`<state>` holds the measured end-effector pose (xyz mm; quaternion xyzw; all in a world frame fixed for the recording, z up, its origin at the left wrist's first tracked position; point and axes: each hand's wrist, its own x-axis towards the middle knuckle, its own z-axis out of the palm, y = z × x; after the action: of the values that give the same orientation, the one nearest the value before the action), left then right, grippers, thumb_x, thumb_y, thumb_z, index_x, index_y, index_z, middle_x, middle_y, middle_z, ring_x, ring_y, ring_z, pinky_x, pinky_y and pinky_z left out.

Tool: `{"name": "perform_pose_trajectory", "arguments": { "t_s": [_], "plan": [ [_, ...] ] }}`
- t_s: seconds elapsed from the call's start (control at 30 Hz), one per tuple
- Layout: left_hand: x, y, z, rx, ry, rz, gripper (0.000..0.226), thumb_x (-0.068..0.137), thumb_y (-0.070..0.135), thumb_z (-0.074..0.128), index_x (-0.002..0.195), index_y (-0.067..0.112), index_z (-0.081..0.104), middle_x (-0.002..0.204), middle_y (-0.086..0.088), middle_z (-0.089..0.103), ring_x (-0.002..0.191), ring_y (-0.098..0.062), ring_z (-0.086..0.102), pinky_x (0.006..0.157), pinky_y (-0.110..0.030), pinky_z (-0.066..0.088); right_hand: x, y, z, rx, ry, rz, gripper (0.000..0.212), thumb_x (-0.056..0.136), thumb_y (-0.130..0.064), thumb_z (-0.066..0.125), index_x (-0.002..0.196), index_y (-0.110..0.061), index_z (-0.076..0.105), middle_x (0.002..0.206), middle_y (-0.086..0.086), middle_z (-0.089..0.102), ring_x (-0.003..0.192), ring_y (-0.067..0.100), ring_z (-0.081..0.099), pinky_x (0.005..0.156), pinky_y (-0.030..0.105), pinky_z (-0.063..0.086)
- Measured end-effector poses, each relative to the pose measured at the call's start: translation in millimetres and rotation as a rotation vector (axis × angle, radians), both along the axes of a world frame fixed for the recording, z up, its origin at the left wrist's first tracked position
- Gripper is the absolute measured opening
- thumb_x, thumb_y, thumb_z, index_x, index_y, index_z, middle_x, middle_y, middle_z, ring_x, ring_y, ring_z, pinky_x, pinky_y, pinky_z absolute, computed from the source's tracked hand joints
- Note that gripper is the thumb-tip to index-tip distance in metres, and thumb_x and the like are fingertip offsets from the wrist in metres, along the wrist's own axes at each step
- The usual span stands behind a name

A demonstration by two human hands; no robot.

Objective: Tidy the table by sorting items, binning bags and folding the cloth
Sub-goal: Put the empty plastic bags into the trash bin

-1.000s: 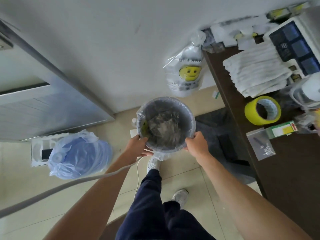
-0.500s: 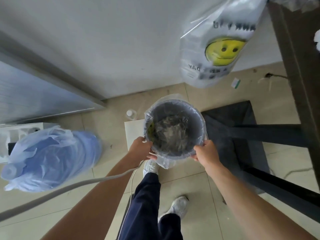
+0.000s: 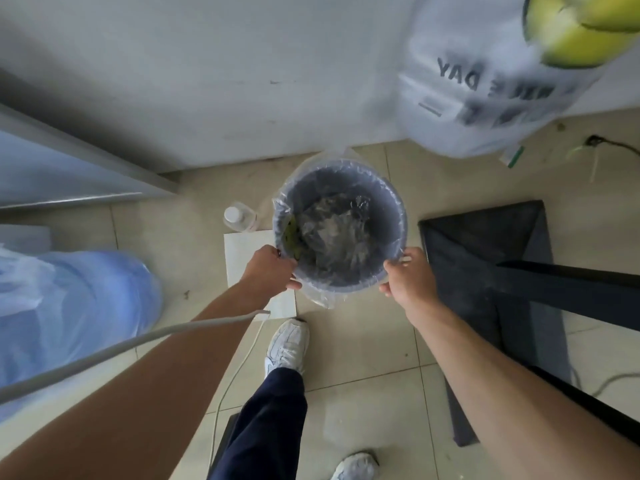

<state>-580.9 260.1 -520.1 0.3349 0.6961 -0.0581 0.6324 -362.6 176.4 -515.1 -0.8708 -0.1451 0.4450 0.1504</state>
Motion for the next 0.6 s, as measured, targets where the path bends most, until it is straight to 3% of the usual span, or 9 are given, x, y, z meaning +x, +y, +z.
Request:
{"name": "perform_pose_trajectory", "arguments": {
  "t_s": [0.13,0.27,0.5,0.6],
  "plan": [
    [3.3,11.3,-28.6,0.017,0.004,0.016,0.009,0.100,0.013,0.058,0.100,0.014,0.049,0.108,-0.012,0.071,0.080,-0.026,0.077,0.093,-0.050,0.059,4.5,13.0,-31.9,-0.039,-0.042,0.104,0.012,0.099,-0.029,0.056,0.106,-0.026,0.047,0.086,-0.012,0.055,0.078,0.028,0.072,0.080,0.049,0.060],
    [3.2,12.2,-49.3,-0.007,0.007,0.011,0.019,0.099,0.011,0.056,0.115,0.013,0.047,0.115,-0.012,0.071,0.080,-0.026,0.078,0.092,-0.049,0.060,5.0,12.8,-56.1,-0.102,-0.072,0.121,0.013,0.098,-0.032,0.056,0.108,-0.026,0.051,0.087,-0.009,0.058,0.079,0.026,0.072,0.080,0.047,0.061],
    [1.0,17.3,-58.4,0.026,0.034,-0.021,0.024,0.102,0.024,0.055,0.121,0.016,0.043,0.121,-0.011,0.070,0.082,-0.025,0.077,0.095,-0.050,0.058,-4.9,8.4,-75.6,-0.119,-0.043,0.119,0.022,0.097,-0.033,0.061,0.115,-0.024,0.052,0.087,-0.006,0.054,0.082,0.025,0.071,0.079,0.045,0.061],
    [3.3,19.8,-54.1,-0.007,0.029,-0.055,0.021,0.101,0.020,0.055,0.119,0.011,0.049,0.115,-0.011,0.071,0.085,-0.025,0.075,0.094,-0.043,0.058,-2.5,8.6,-77.8,-0.153,-0.046,0.147,0.020,0.098,-0.033,0.059,0.113,-0.024,0.049,0.093,-0.002,0.059,0.081,0.024,0.071,0.080,0.045,0.061]
  ]
}}
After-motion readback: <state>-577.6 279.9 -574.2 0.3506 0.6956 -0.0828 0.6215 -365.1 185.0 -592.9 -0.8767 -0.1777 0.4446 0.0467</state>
